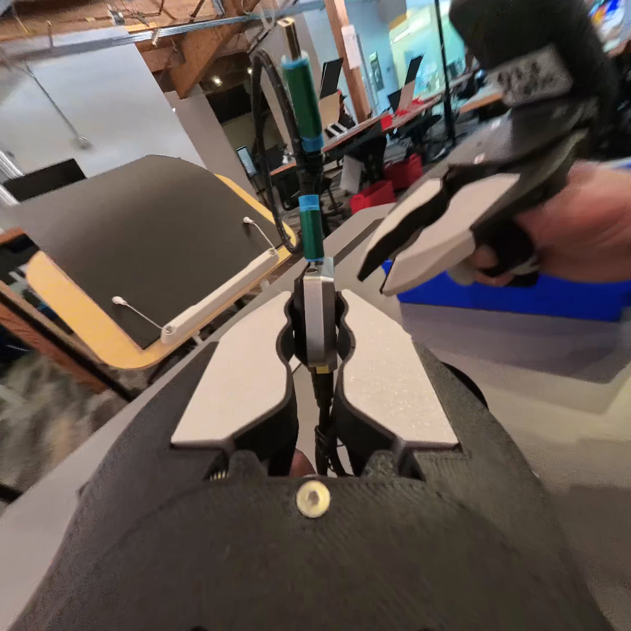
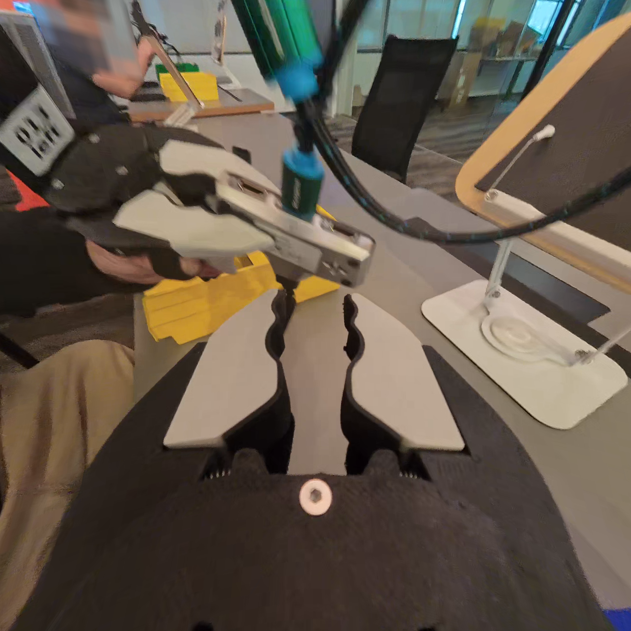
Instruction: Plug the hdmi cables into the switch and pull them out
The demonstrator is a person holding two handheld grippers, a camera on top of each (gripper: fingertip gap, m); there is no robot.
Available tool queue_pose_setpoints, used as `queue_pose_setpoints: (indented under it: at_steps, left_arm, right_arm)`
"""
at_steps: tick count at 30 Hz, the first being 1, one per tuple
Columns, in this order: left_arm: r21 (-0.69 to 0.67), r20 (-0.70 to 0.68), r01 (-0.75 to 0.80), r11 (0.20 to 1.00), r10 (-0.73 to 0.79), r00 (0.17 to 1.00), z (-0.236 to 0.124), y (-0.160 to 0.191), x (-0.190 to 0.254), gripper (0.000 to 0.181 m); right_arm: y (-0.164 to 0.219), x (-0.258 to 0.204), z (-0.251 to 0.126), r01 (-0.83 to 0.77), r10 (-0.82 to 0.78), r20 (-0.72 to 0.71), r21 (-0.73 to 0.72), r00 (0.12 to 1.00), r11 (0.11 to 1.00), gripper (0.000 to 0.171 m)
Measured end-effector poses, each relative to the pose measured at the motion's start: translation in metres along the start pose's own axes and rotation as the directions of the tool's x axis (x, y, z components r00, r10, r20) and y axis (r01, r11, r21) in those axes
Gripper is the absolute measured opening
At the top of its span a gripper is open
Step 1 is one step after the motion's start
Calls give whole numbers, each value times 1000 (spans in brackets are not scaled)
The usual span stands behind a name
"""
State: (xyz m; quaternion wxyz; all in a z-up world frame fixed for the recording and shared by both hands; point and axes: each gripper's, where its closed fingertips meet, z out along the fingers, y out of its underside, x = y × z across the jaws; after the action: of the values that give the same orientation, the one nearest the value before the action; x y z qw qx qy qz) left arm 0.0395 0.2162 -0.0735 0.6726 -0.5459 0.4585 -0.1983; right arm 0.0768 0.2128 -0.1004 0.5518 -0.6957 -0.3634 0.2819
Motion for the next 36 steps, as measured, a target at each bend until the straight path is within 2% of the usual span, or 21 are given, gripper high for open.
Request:
queue_pose_setpoints:
  at_steps: [4, 8, 10, 13, 16, 18, 28, 31, 36]
  left_arm:
    - [-42, 27, -163, 986, 164, 986, 4, 6, 12, 20]
    - [-65, 46, -234, 970, 237, 970, 4, 9, 11, 20]
    - [-78, 58, -258, 963, 263, 963, 4, 10, 11, 20]
    - [-80, 36, -346, 935, 349, 936, 6, 9, 23, 21]
    - [-103, 43, -405, 908, 411, 911, 8, 10, 28, 20]
    - [-113, 47, -439, 892, 446, 894, 8, 12, 29, 20]
    - [-137, 49, -495, 858, 505, 862, 9, 14, 31, 20]
    - [-151, 56, -522, 839, 535, 843, 9, 15, 31, 21]
    - [-143, 78, -483, 864, 496, 865, 9, 9, 32, 21]
  right_arm:
    - [-9, -13, 7, -86, 84, 55, 33, 995, 996, 35]
    - [-14, -12, 7, -226, 215, 93, 133, 972, 965, 36]
    - [-21, -10, 1, -252, 235, 113, 175, 965, 952, 37]
    - [-21, -9, 1, -265, 248, 117, 163, 962, 950, 42]
    - [-17, -11, 1, -248, 230, 117, 166, 966, 954, 21]
    - [-17, -12, 3, -258, 238, 130, 167, 963, 952, 20]
    - [-16, -12, 2, -353, 318, 185, 203, 930, 913, 21]
    - [-14, -12, 2, -334, 304, 171, 187, 937, 924, 20]
    - [-18, -12, -1, -332, 301, 180, 174, 936, 927, 20]
